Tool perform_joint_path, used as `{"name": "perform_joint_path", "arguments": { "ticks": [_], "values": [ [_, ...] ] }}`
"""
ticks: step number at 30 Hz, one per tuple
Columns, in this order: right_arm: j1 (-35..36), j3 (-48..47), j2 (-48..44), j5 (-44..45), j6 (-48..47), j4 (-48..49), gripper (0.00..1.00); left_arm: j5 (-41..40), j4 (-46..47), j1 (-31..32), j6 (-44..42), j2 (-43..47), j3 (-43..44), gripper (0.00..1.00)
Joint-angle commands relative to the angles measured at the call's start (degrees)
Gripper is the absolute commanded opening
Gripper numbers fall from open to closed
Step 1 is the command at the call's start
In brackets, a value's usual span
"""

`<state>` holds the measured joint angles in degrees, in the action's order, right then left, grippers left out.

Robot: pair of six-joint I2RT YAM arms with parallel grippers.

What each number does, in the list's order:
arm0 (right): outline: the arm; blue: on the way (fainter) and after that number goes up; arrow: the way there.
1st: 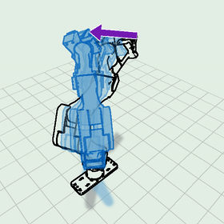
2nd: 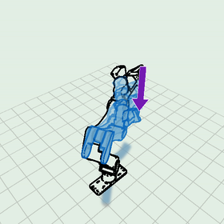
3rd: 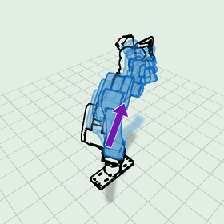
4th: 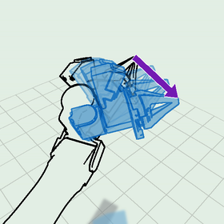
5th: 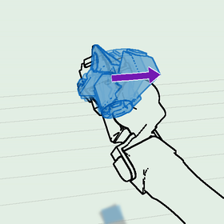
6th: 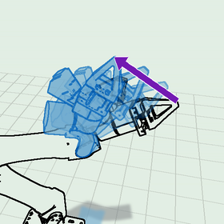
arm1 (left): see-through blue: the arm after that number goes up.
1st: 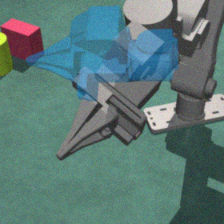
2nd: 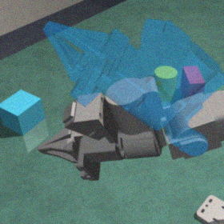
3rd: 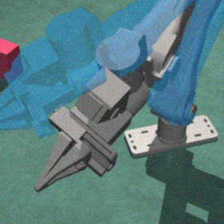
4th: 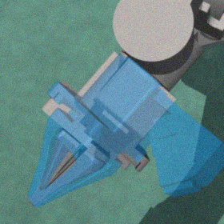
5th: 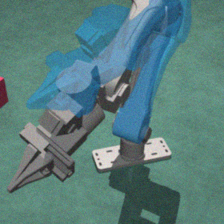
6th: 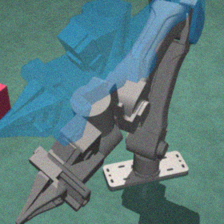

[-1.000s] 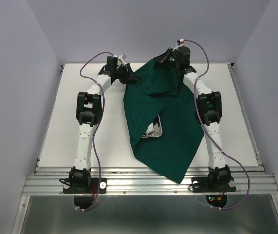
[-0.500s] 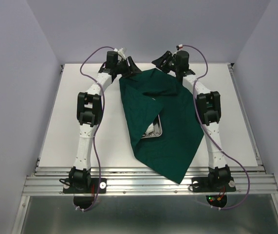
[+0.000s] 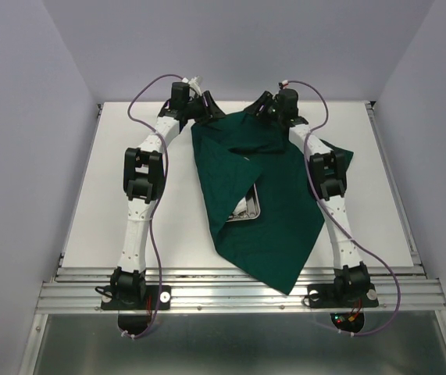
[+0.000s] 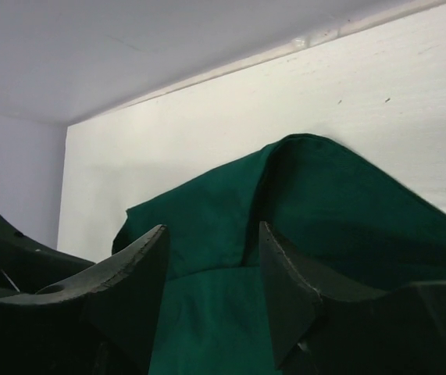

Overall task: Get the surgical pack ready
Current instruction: Pack the surgical kit at the center of the board.

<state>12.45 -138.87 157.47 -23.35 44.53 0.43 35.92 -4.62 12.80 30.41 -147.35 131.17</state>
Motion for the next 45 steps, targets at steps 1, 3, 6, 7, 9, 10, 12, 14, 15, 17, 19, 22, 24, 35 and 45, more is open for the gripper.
{"name": "perform_joint_path", "arguments": {
  "ticks": [1,3,6,7,9,10,12,14,15,17,19,22,24,35,45],
  "values": [
    [0.3,-4.74,2.93,0.06,-0.85,0.45,0.55,-1.2,-0.99,-0.05,-2.37,0.22,0.22,0.57],
    [0.3,-4.66,3.98,-0.98,0.28,2.03,0.55,-2.78,-1.88,-0.31,-3.43,0.22,-0.21,0.57],
    [0.82,-5.36,4.95,-1.08,0.47,2.56,0.55,-4.28,-2.93,-0.93,-4.22,0.05,-1.45,0.55],
    [0.82,-5.36,5.13,-1.51,0.47,3.0,0.55,-4.54,-3.54,-1.19,-4.48,-0.13,-1.62,0.55],
    [1.35,-5.54,5.65,-2.13,0.64,4.14,0.54,-4.11,-4.16,-1.81,-4.84,-1.35,-1.36,0.55],
    [1.87,-5.88,5.92,-1.96,0.64,4.32,0.54,-4.02,-4.86,-1.9,-4.84,-1.88,-1.1,0.55],
    [1.88,-7.46,6.53,-1.96,0.38,4.23,0.54,-3.67,-5.39,-2.07,-4.84,-3.29,-0.14,0.55],
    [2.49,-8.17,7.32,-1.78,0.38,4.23,0.54,-3.4,-5.31,-2.07,-4.75,-3.91,0.05,0.55],
    [2.49,-8.26,7.59,-1.61,0.29,4.23,0.54,-3.05,-5.31,-2.07,-4.58,-4.26,0.31,0.55],
    [3.02,-8.26,8.03,-1.34,0.03,4.23,0.54,-2.96,-5.4,-2.07,-4.66,-4.61,0.31,0.55],
    [3.02,-8.26,8.29,-0.91,-0.15,4.06,0.54,-3.22,-5.57,-2.07,-4.84,-4.79,0.4,0.55],
    [3.55,-8.26,8.64,-0.73,-0.24,4.67,0.54,-2.88,-5.66,-2.16,-4.84,-5.23,0.4,0.55],
    [4.07,-8.17,8.82,-1.34,0.11,5.9,0.52,-2.44,-5.66,-2.07,-4.84,-5.49,0.49,0.55],
    [4.6,-6.94,6.98,-1.87,0.2,10.2,0.09,-2.0,-6.01,-2.07,-5.36,-5.32,0.66,0.55],
    [4.6,-5.62,0.21,-2.31,3.63,22.33,0.01,-2.17,-6.36,-2.43,-7.3,-2.42,-0.66,0.54]
  ]
}}
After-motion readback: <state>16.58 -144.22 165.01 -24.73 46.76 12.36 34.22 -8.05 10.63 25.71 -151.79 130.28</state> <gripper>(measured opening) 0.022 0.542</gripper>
